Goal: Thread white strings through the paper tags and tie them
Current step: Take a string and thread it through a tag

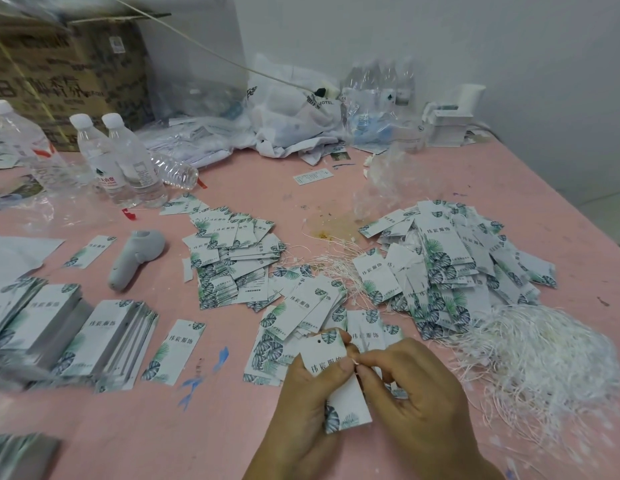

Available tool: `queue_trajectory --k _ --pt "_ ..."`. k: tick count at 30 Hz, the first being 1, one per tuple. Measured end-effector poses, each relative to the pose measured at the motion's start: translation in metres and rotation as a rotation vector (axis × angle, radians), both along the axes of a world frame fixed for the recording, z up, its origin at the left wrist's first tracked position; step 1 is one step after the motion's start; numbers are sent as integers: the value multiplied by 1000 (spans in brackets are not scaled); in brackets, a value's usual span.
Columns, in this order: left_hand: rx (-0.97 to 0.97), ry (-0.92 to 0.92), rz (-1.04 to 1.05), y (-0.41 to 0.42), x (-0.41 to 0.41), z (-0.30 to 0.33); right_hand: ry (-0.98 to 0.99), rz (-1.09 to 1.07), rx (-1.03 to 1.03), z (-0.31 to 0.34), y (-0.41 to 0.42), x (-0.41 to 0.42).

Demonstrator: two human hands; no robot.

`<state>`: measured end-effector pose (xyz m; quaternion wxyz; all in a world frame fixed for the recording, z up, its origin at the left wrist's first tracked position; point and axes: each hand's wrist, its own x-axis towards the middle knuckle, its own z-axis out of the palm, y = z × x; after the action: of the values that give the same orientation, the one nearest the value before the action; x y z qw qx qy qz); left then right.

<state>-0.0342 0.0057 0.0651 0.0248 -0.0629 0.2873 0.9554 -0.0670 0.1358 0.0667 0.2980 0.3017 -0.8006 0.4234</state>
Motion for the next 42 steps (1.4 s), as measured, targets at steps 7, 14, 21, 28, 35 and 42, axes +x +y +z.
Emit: queue_trajectory --k 7,14,21,28,35,42 --pt "-103 -18 51 1 -2 -2 82 -8 11 -3 -1 -2" --pt "-180 -10 107 0 -3 -9 28 4 -51 -4 -3 -4" --pt "-737 94 147 7 7 -20 -48 0 -121 -1 -4 -3" --pt "-904 205 133 12 9 -19 -52 -26 -65 3 -4 -2" --pt "-964 260 143 11 9 -23 -45 -57 -40 4 -5 -1" --pt "-991 351 251 6 5 -20 -110 -53 -104 4 0 -3"
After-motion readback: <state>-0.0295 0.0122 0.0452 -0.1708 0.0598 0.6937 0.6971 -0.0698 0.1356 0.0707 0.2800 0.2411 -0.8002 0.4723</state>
